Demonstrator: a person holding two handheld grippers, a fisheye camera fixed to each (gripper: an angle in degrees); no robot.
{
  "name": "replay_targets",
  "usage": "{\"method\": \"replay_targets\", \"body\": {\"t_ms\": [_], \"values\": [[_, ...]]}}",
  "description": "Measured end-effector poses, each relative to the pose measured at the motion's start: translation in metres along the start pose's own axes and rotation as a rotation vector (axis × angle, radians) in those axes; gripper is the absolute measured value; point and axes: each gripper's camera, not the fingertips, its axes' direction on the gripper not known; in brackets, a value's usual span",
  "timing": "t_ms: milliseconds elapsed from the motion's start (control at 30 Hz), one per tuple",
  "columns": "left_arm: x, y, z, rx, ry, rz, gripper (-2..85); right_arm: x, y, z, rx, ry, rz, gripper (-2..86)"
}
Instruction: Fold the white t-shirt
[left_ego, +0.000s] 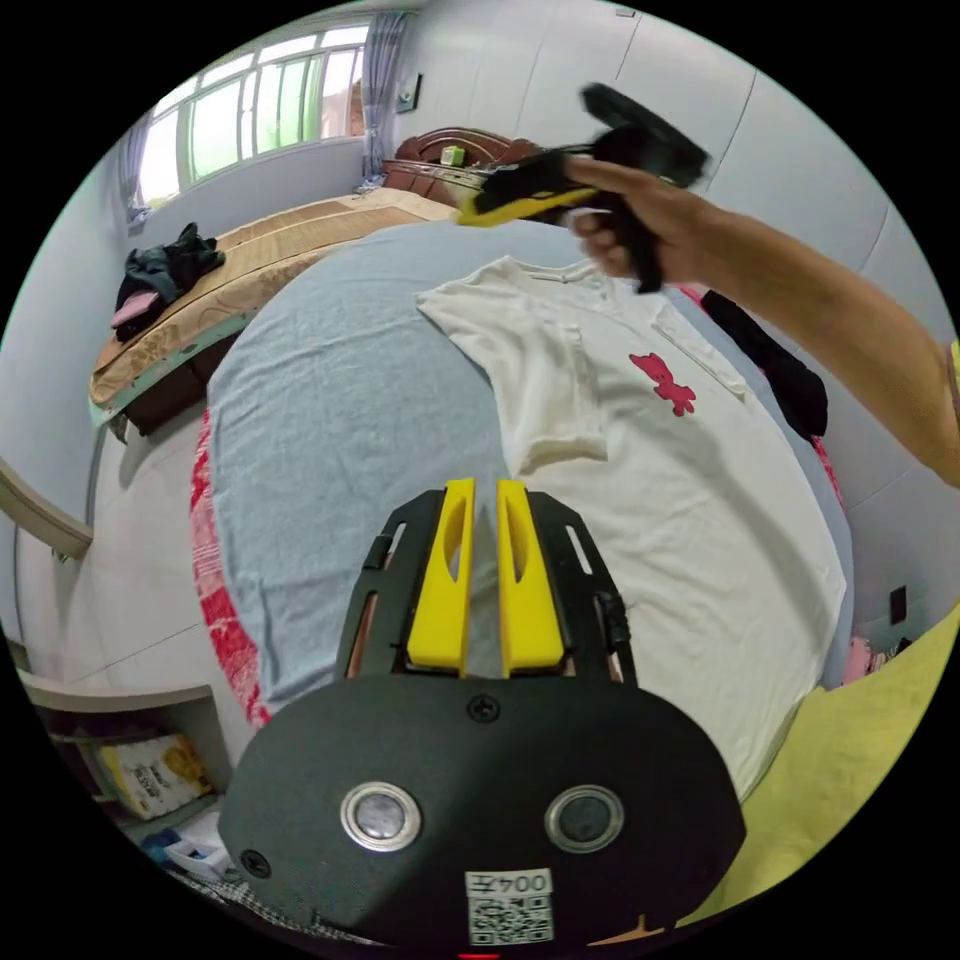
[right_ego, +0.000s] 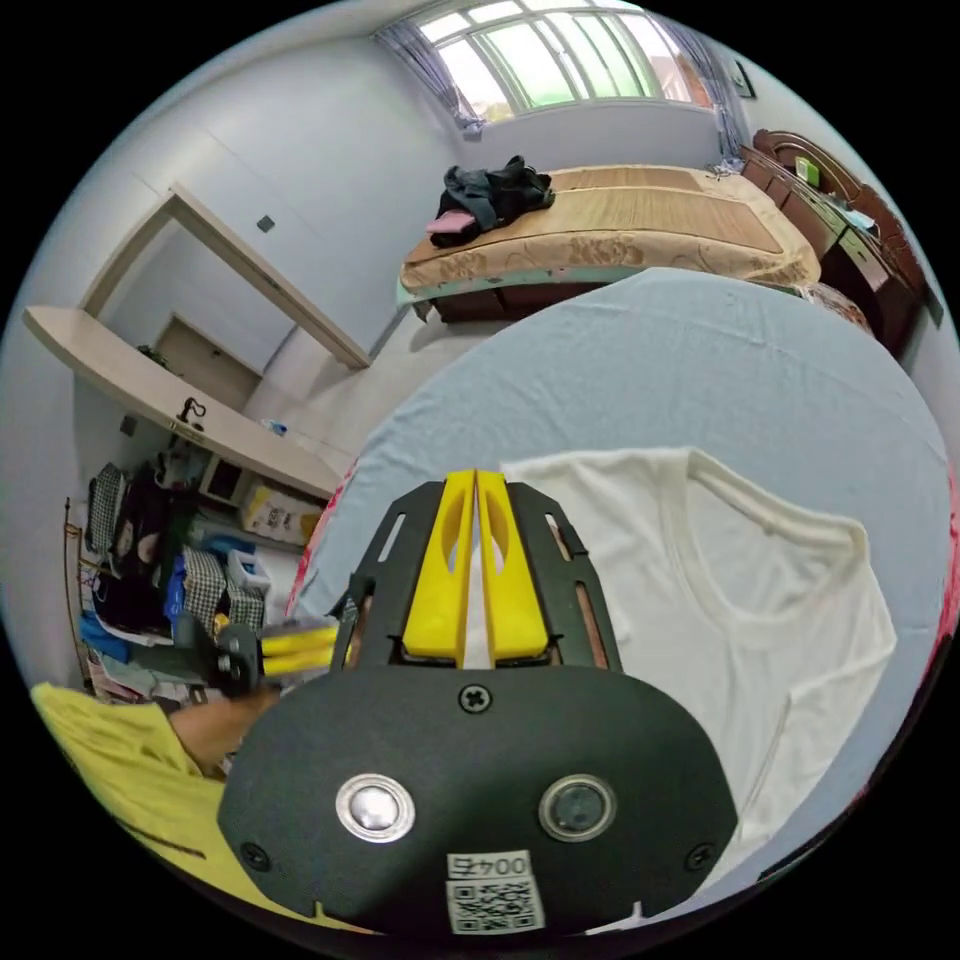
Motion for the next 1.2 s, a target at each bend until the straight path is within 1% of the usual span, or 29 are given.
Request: {"method": "replay_targets", "body": {"t_ms": [100,167,200,233,267,300,367,400,467,567,700,767,900,967,1200], "values": [[-0.003,0.022,-0.014,-0.021,-0.005,-0.019,2.7,-0.002,0.082,-0.040,-0.047,0.071,0.007,-0.8],[0.003,0.038,-0.022,-0.056,0.010,-0.018,2.8,0.005,0.165,-0.065,-0.135,0.110,0.055,-0.8],[0.010,0.049,-0.026,-0.083,0.034,-0.025,2.8,0.007,0.186,-0.071,-0.168,0.121,0.072,-0.8],[0.014,0.055,-0.029,-0.093,0.055,-0.033,2.8,0.013,0.230,-0.085,-0.239,0.144,0.129,-0.8],[0.025,0.068,-0.034,-0.110,0.102,-0.051,2.7,0.018,0.274,-0.100,-0.297,0.147,0.201,-0.8],[0.038,0.081,-0.037,-0.134,0.142,-0.072,2.6,0.020,0.296,-0.108,-0.317,0.142,0.234,-0.8],[0.064,0.100,-0.041,-0.178,0.184,-0.093,2.4,0.025,0.380,-0.137,-0.406,0.183,0.352,-0.8],[0.084,0.112,-0.043,-0.206,0.202,-0.098,2.3,0.025,0.399,-0.143,-0.429,0.202,0.375,-0.8],[0.116,0.127,-0.042,-0.252,0.224,-0.098,1.9,0.026,0.468,-0.162,-0.486,0.214,0.463,-0.8],[0.170,0.141,-0.032,-0.312,0.251,-0.081,1.2,0.028,0.528,-0.172,-0.532,0.247,0.497,-0.8],[0.224,0.143,-0.012,-0.370,0.242,-0.070,0.5,0.029,0.564,-0.179,-0.519,0.194,0.498,-0.8],[0.239,0.142,-0.002,-0.397,0.215,-0.071,0.4,0.024,0.578,-0.175,-0.568,0.259,0.440,-0.8],[0.264,0.140,0.020,-0.491,0.162,-0.077,0.3,0.010,0.590,-0.183,-0.568,0.306,0.362,-0.8],[0.273,0.139,0.024,-0.484,0.151,-0.077,0.3,0.002,0.600,-0.190,-0.565,0.320,0.304,-0.8],[0.293,0.134,0.038,-0.474,0.172,-0.150,0.2,-0.013,0.631,-0.211,-0.534,0.333,0.233,-0.5]]}}
